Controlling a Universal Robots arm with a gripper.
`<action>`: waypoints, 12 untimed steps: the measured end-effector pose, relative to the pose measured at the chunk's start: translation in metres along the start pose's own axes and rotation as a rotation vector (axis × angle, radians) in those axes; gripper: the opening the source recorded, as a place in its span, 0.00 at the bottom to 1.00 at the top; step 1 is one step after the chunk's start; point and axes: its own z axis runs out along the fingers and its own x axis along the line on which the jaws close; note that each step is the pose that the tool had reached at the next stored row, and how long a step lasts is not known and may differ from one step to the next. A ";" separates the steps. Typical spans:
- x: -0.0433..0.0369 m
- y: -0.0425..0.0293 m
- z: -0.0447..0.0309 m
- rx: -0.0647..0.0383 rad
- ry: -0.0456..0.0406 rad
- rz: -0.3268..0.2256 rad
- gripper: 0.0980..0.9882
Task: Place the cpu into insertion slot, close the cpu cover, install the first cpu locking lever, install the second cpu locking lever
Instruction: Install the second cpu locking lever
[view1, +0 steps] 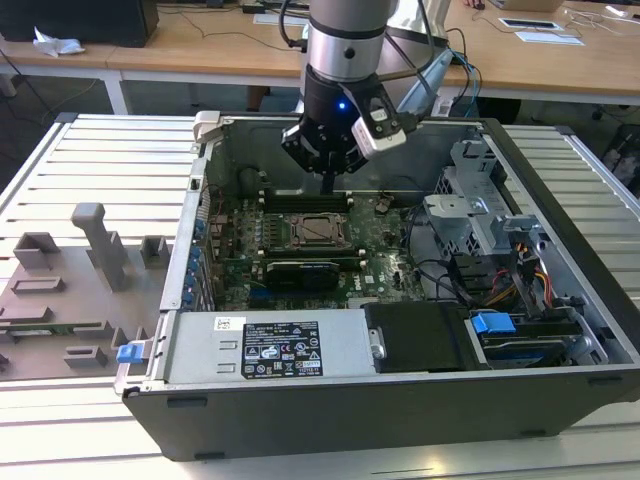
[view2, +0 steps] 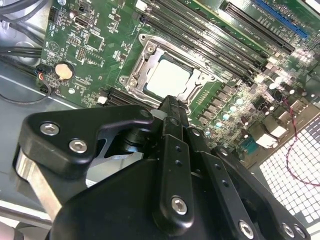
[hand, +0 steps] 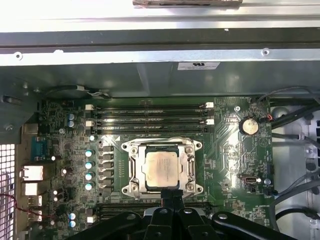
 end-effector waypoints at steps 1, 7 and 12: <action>0.0001 -0.0003 0.0001 0.000 0.0000 0.000 0.01; 0.0016 -0.0071 0.0002 0.000 0.0000 0.000 0.01; 0.0021 -0.0107 0.0003 0.000 0.0000 0.000 0.01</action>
